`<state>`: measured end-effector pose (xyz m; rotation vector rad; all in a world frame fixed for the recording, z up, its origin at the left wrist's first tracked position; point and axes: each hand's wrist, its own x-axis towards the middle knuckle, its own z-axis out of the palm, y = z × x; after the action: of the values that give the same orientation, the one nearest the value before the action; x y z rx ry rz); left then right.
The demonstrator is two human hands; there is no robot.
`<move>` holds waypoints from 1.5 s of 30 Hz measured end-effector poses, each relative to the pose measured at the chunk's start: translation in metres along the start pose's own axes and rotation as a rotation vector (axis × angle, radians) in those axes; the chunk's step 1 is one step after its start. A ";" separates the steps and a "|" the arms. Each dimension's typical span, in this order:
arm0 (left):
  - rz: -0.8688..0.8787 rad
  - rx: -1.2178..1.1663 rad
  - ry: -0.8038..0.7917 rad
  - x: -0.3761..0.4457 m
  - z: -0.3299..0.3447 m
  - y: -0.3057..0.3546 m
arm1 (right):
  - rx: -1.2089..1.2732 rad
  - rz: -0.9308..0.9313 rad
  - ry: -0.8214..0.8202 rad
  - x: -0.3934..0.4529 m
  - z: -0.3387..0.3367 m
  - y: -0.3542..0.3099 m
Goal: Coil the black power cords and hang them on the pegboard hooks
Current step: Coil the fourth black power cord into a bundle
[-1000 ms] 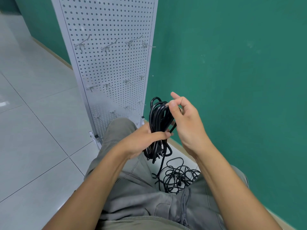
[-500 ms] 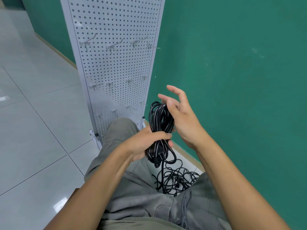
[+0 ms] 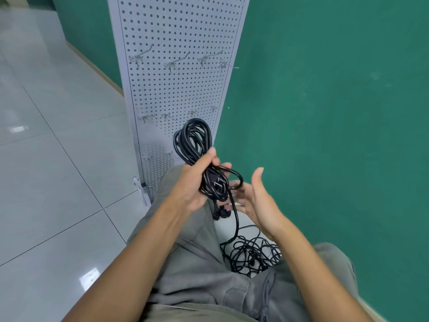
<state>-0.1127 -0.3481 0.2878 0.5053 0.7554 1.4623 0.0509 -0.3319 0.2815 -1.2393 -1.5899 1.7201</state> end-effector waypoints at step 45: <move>-0.168 0.302 -0.476 -0.016 0.009 -0.011 | -0.313 -0.352 0.300 -0.024 -0.021 -0.045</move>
<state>-0.0980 -0.3636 0.2881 0.9582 0.6182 1.0174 0.0707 -0.3320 0.3335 -1.2013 -1.8041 1.0466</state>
